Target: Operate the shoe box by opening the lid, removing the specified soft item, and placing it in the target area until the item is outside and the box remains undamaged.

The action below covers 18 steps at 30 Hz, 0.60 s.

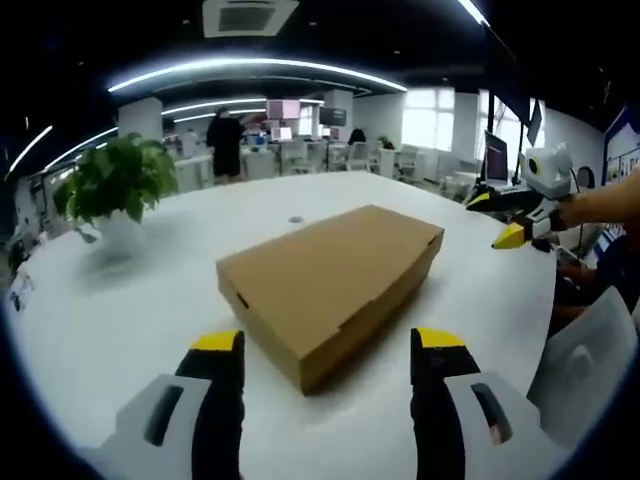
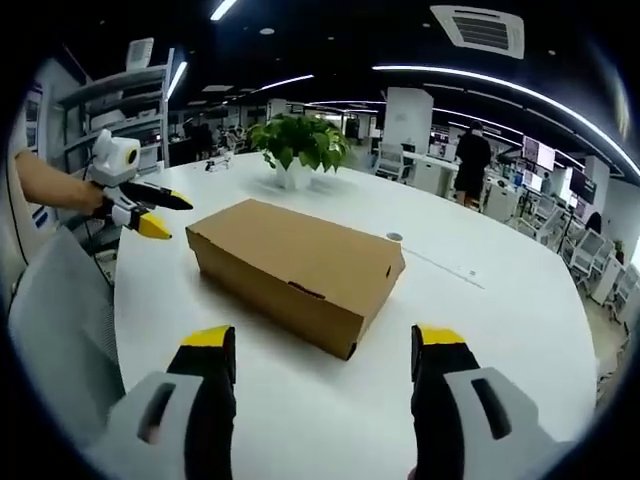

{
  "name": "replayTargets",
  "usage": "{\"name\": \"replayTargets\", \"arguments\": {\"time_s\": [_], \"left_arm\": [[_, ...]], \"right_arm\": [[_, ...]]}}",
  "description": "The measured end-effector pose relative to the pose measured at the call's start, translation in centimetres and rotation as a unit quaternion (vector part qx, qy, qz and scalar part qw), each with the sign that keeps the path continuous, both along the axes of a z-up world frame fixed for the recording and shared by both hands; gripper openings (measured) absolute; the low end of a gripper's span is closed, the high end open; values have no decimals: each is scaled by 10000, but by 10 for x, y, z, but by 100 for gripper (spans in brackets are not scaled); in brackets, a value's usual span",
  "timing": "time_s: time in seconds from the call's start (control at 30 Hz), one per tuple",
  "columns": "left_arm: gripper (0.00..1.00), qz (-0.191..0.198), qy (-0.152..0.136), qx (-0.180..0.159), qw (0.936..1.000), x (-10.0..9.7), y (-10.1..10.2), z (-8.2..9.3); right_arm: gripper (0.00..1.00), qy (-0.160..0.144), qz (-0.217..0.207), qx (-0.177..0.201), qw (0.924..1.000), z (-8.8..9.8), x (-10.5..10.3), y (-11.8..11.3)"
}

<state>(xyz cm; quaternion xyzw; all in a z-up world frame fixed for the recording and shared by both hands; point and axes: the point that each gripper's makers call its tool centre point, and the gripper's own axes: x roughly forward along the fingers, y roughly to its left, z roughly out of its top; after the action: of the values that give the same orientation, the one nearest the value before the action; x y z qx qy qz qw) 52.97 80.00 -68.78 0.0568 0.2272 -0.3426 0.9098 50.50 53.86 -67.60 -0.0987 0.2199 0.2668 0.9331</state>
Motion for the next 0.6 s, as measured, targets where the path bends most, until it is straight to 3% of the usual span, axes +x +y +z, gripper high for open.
{"name": "replayTargets", "arguments": {"time_s": [0.6], "left_arm": [[55, 413, 97, 75, 9991, 8, 0, -18]], "right_arm": [[49, 124, 141, -256, 9995, -20, 26, -1]]}}
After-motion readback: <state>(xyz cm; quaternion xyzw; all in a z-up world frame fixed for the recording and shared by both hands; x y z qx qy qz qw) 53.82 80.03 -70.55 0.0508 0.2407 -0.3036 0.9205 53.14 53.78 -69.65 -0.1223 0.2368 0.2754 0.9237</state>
